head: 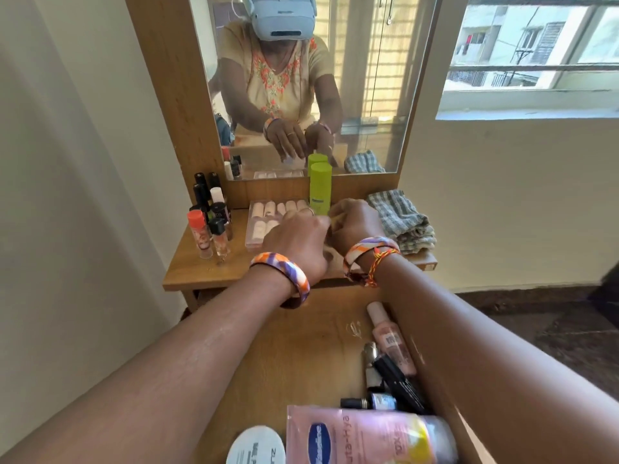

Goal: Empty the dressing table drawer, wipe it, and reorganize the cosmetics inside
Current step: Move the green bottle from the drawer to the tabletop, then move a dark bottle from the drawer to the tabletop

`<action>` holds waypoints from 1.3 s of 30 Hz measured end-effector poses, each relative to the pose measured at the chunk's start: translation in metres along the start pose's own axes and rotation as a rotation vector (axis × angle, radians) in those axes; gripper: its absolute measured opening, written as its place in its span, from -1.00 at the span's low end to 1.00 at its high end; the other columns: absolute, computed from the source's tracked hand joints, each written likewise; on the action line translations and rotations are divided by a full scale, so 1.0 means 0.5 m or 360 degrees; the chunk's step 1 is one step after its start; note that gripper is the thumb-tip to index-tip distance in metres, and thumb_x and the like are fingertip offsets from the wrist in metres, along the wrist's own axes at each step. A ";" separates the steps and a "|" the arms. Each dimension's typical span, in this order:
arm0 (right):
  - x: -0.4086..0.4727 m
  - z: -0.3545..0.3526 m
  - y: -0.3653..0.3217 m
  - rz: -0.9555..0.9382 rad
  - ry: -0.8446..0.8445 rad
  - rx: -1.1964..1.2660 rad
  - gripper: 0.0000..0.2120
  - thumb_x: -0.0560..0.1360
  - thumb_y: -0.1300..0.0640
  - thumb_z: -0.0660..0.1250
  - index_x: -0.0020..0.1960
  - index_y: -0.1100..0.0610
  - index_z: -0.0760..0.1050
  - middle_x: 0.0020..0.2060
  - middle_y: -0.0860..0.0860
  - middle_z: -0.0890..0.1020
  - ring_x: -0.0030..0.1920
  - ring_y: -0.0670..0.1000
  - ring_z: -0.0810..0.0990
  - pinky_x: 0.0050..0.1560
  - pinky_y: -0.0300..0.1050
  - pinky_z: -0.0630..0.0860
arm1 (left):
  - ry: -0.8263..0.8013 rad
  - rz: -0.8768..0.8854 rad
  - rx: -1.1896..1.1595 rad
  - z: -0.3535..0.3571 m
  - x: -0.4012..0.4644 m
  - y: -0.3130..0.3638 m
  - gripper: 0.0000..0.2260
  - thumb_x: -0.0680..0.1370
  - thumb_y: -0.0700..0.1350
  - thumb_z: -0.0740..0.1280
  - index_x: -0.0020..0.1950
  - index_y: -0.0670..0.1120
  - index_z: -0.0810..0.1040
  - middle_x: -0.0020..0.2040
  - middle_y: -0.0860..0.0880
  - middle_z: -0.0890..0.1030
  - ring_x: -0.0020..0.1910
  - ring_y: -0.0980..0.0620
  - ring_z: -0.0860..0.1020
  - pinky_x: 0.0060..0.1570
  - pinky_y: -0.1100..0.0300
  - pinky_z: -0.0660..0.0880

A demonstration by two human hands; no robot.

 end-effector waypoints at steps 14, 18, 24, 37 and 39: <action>-0.207 -0.017 0.162 0.0137 -0.0585 -0.0763 -0.72 0.44 0.28 0.39 0.14 0.25 0.51 0.02 0.11 0.58 -0.08 0.06 0.54 -0.25 -0.25 0.46 | -0.0696 -0.0131 -0.0606 0.151 -0.187 0.115 -0.71 0.43 -0.14 0.41 0.12 -0.15 0.56 0.10 -0.10 0.60 0.11 -0.09 0.56 0.10 0.05 0.53; -0.249 0.009 0.198 0.0062 -0.0574 -0.0870 -0.64 0.39 0.25 0.45 0.17 0.19 0.49 0.05 0.10 0.56 0.06 0.09 0.58 0.06 -0.12 0.55 | -0.0770 -0.0202 -0.0631 0.191 -0.201 0.129 -0.64 0.44 -0.14 0.42 0.20 -0.19 0.53 0.16 -0.14 0.58 0.15 -0.11 0.54 0.15 0.05 0.51; -0.269 0.013 0.200 -0.0067 -0.0397 -0.0874 -0.72 0.46 0.28 0.34 0.17 0.20 0.48 0.09 0.12 0.55 0.12 0.11 0.55 0.26 -0.06 0.45 | -0.0734 -0.0199 -0.0680 0.190 -0.196 0.139 -0.66 0.44 -0.21 0.41 0.21 -0.17 0.52 0.16 -0.12 0.57 0.14 -0.07 0.54 0.11 0.14 0.52; -0.266 -0.027 0.149 -0.0035 -0.0327 -0.0447 -0.71 0.37 0.09 0.45 0.08 0.08 0.61 0.01 0.01 0.61 0.01 0.02 0.56 0.04 -0.15 0.52 | -0.0788 -0.0320 -0.0973 0.155 -0.202 0.104 -0.55 0.39 -0.22 0.47 0.26 -0.16 0.48 0.15 -0.10 0.57 0.12 -0.06 0.55 0.15 0.01 0.53; -0.257 -0.045 0.133 -0.0003 -0.0260 -0.0199 -0.74 0.35 0.09 0.46 0.04 0.07 0.63 -0.08 0.00 0.60 -0.11 -0.04 0.53 -0.15 -0.21 0.49 | -0.0797 -0.0356 -0.1145 0.147 -0.207 0.103 -0.64 0.41 -0.26 0.44 0.18 -0.18 0.50 0.02 -0.08 0.58 -0.01 -0.05 0.56 0.07 0.03 0.53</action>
Point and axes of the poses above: each hand's wrist, its own x-axis towards the middle knuckle, its own z-axis out of the palm, y = z × x, the point moved 8 cm from there along x, towards the middle knuckle
